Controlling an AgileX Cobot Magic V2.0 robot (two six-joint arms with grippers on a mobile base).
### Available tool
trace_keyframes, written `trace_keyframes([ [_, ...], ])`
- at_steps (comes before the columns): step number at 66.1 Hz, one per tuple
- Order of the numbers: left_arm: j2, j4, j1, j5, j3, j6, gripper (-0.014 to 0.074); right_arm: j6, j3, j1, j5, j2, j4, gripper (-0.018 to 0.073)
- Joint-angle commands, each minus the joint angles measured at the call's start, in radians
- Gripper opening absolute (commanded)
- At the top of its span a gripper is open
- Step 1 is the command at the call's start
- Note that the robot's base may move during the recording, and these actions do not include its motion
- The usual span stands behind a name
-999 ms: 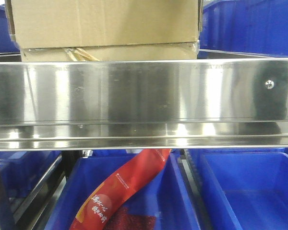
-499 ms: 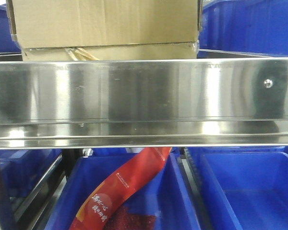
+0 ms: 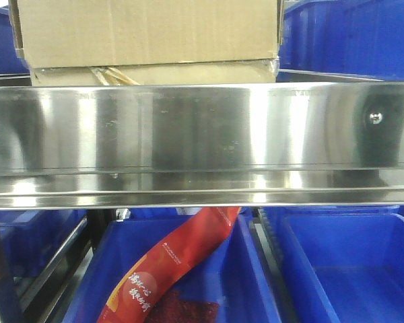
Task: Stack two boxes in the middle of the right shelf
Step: 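Open both grippers and withdraw them from the boxes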
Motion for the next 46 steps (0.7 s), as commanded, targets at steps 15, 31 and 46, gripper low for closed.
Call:
trace_keyframes([
  [15,-0.145,-0.003,-0.001,-0.042,0.013,0.0,-0.0111,-0.006,0.009,-0.005,-0.054,-0.124,-0.015,-0.0169],
  [31,-0.15,-0.003,-0.001,-0.042,0.013,0.0,-0.0111,-0.006,0.009,-0.005,-0.082,-0.123,-0.015,-0.0169],
  [46,-0.15,-0.003,-0.001,-0.042,0.013,0.0,-0.0111,-0.069,0.073,-0.026,-0.104,-0.163,-0.015,-0.0169],
])
